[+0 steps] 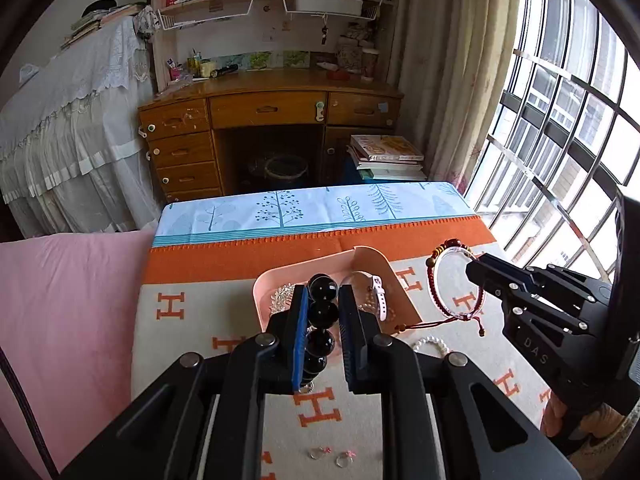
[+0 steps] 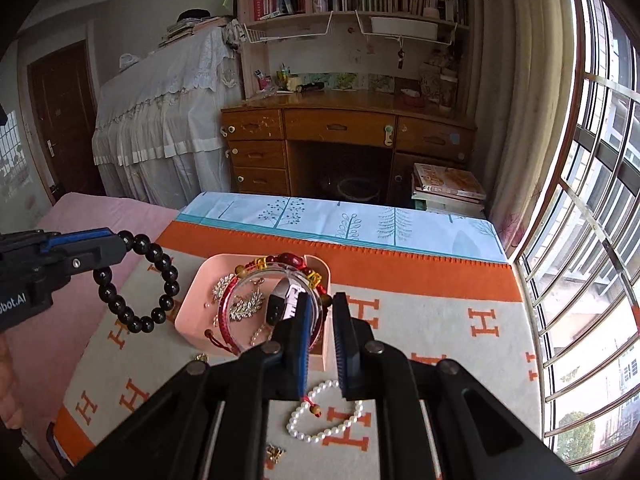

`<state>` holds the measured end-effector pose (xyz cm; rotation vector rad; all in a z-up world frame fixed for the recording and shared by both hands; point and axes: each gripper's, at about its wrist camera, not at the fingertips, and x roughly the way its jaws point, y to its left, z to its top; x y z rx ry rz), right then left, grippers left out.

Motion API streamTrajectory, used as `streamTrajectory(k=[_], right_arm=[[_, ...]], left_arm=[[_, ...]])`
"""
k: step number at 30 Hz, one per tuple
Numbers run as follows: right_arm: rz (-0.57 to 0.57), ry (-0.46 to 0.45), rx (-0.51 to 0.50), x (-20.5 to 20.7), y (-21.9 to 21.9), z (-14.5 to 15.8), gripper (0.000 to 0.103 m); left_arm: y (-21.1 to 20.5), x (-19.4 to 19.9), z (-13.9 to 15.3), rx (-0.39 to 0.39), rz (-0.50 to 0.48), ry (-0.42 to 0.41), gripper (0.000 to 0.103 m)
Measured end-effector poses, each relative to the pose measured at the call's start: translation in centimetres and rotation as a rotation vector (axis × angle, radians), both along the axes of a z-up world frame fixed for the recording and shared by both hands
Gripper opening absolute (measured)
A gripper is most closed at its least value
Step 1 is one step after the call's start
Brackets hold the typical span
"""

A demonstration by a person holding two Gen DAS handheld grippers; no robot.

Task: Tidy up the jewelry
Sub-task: 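Drop the black bead bracelet and red string bracelet into the pink box, then withdraw both grippers from the box back over the table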

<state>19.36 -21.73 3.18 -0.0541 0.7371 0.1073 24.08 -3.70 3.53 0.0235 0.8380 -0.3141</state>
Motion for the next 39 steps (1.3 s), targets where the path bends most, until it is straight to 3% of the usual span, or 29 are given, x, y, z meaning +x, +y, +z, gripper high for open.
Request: streamTrajectory(k=[6, 11, 13, 14, 15, 21, 25, 31, 39], right_arm=[[-0.05, 0.042, 0.047, 4.9, 0.5, -1.3, 0.011], [-0.049, 0.094, 0.082, 8.1, 1.6, -3.4, 0.011], [-0.037, 0.119, 0.09, 9.1, 2.4, -4.5, 0.011], [-0.029, 0.131, 0.095, 9.6, 2.8, -5.1, 0.011], [-0.018, 0.144, 0.102, 10.0, 3.2, -5.7, 0.011], [0.016, 0.22, 0.155, 11.4, 4.6, -8.3, 0.012], [0.027, 0.235, 0.17, 11.3, 4.8, -8.7, 0.013], [0.027, 0.182, 0.184, 9.5, 4.4, -6.5, 0.026], [0.021, 0.131, 0.21, 5.4, 2.7, -3.2, 0.027]], left_arm=[[-1.0, 5.1, -4.7, -0.029, 0.006, 0.095, 0.013], [-0.8, 6.7, -8.0, -0.037, 0.019, 0.135, 0.015], [-0.5, 6.8, -8.6, -0.023, 0.032, 0.138, 0.029], [-0.3, 6.7, -8.7, -0.017, 0.036, 0.135, 0.048], [0.0, 6.5, -8.7, 0.004, 0.057, 0.122, 0.056], [3.1, 5.1, -7.5, 0.005, 0.143, 0.045, 0.088], [4.2, 4.3, -6.7, 0.011, 0.186, 0.024, 0.09], [4.8, 2.8, -5.7, -0.085, 0.17, 0.048, 0.09], [3.9, 0.0, -4.0, -0.082, 0.152, 0.052, 0.089]])
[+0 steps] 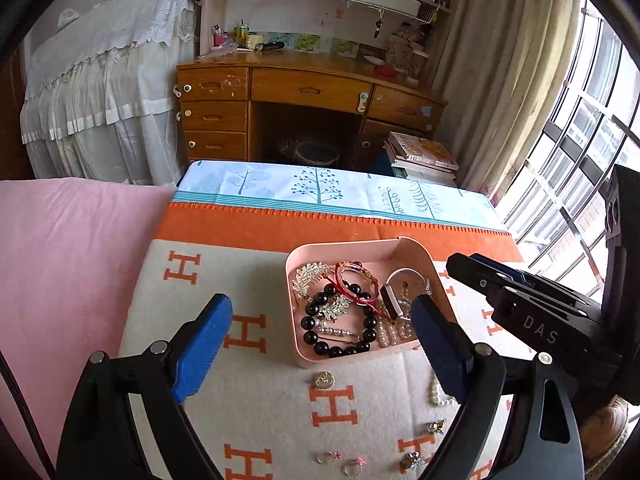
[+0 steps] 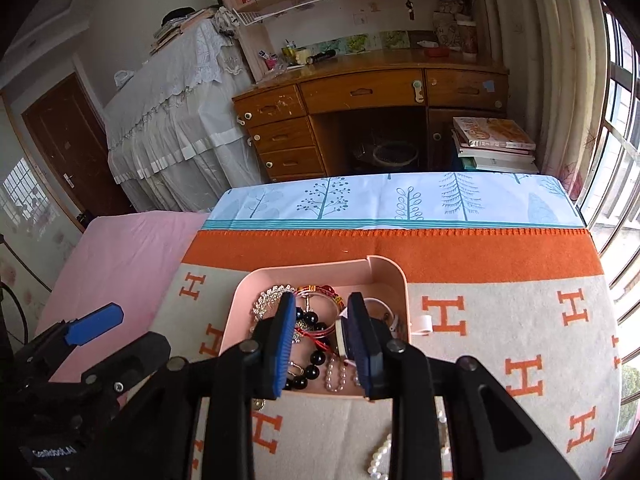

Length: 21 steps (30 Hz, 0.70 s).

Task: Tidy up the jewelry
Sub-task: 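Withdraw both grippers from the box back over the table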

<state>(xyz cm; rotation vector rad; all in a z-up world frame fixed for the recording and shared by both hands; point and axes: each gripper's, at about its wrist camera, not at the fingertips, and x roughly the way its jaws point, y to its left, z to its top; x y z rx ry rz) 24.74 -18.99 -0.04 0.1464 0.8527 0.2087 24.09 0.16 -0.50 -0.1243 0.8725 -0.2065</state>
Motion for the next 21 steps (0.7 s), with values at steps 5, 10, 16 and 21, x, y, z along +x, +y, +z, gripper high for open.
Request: streamTrajectory(k=[5, 10, 16, 21], right_arm=[[-0.007, -0.016, -0.019, -3.1, -0.8, 1.1, 0.027], [-0.02, -0.044, -0.029, -6.2, -1.7, 2.0, 0.027], [-0.081, -0.09, -0.032, -10.5, -4.3, 2.3, 0.027], [-0.137, -0.106, -0.018, -13.7, -6.6, 2.1, 0.027]], left_arm=[[-0.5, -2.4, 0.7, 0.025, 0.009, -0.016, 0.09], [-0.5, -5.0, 0.9, 0.027, 0.022, -0.013, 0.09], [-0.5, -8.4, 0.2, 0.057, 0.037, -0.017, 0.09], [-1.3, -10.7, -0.2, 0.081, 0.018, -0.024, 0.09]])
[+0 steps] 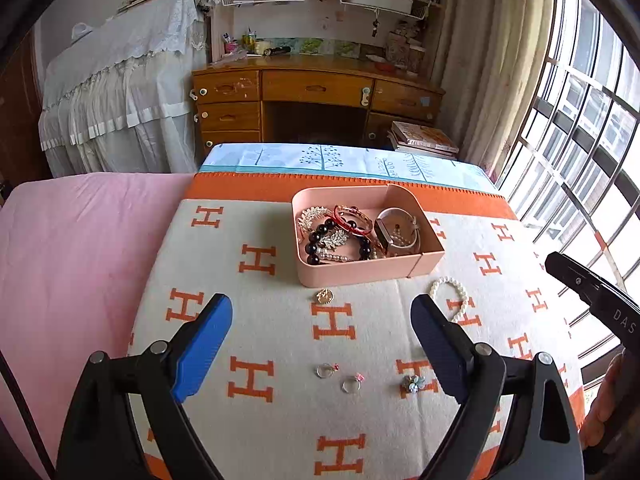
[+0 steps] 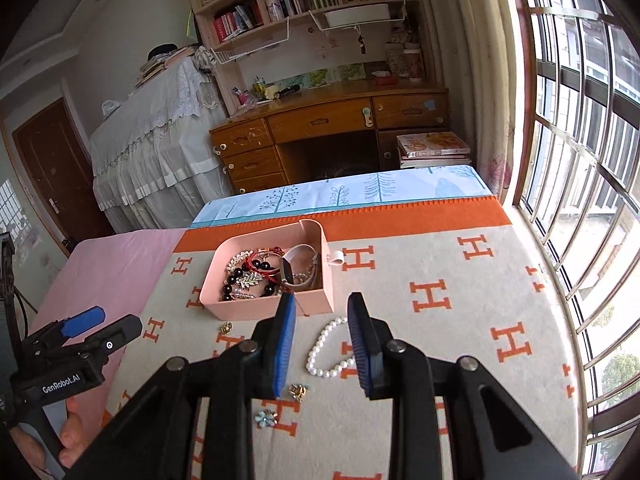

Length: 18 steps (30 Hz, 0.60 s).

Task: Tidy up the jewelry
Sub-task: 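Withdraw both grippers from the box back over the table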

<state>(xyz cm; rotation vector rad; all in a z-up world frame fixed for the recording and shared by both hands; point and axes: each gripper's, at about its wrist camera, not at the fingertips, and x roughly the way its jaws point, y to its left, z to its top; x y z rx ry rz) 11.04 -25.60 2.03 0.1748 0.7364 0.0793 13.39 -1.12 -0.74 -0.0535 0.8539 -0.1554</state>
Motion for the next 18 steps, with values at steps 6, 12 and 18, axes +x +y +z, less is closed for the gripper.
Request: streamTrajectory(k=[6, 12, 18], right_arm=[[-0.039, -0.007, -0.003, -3.2, -1.9, -1.2, 0.027], [-0.028, 0.043, 0.005, -4.3, -2.7, -3.9, 0.027], [-0.019, 0.106, 0.029, -4.6, -3.1, -7.4, 0.027]], left_arm=[[-1.4, -2.1, -0.6, -0.009, -0.059, -0.001, 0.09], [-3.7, -3.6, -3.2, 0.023, -0.137, 0.028, 0.09], [-6.5, -4.4, -7.2, 0.09, -0.201, 0.037, 0.09]])
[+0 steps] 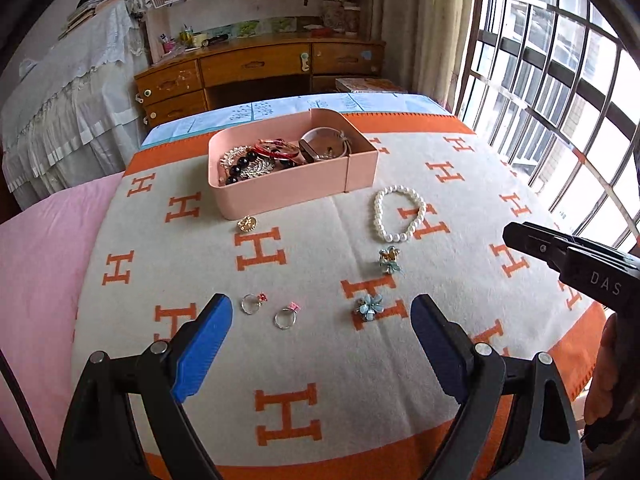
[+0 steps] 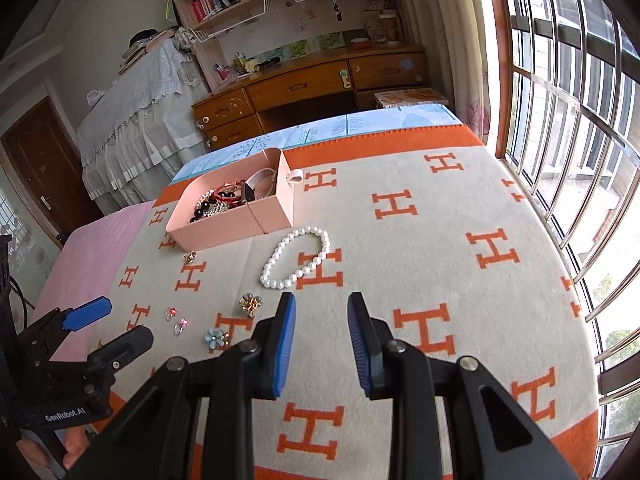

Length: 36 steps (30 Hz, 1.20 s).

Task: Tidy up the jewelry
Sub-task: 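Withdraw both grippers from the box back over the table, then grasp the blue flower charm with the left gripper while the right gripper grasps the gold flower charm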

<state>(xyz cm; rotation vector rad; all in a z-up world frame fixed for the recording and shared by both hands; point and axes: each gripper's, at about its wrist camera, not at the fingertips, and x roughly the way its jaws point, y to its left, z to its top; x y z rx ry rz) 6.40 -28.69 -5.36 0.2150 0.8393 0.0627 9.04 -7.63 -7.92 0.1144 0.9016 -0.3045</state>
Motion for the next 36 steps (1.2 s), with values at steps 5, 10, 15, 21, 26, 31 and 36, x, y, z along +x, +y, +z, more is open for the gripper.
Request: streamTrajectory(k=[5, 10, 15, 21, 26, 31, 36], right_arm=[[0.021, 0.05, 0.018, 0.4, 0.3, -2.3, 0.027], [0.035, 0.085, 0.038, 0.7, 0.1, -3.6, 0.027], [0.043, 0.105, 0.047, 1.0, 0.0, -4.3, 0.027], [0.05, 0.121, 0.047, 1.1, 0.3, -4.9, 0.027], [0.066, 0.132, 0.044, 1.3, 0.7, -5.3, 0.027], [0.105, 0.126, 0.049, 1.4, 1.6, -5.4, 0.027], [0.151, 0.118, 0.043, 2.3, 3.5, -5.3, 0.027]], left_arm=[[-1.9, 0.2, -2.5, 0.048, -0.025, 0.002, 0.078], [-2.9, 1.0, -3.9, 0.071, -0.053, 0.032, 0.049], [-3.4, 1.2, -4.6, 0.075, -0.075, 0.054, 0.044], [-3.9, 1.3, -5.2, 0.083, -0.099, 0.076, 0.023], [-3.7, 1.3, -5.3, 0.059, -0.108, 0.08, 0.017], [-2.8, 1.7, -4.8, 0.026, -0.08, 0.068, 0.017], [-1.0, 2.0, -3.7, -0.018, -0.042, 0.052, 0.017]])
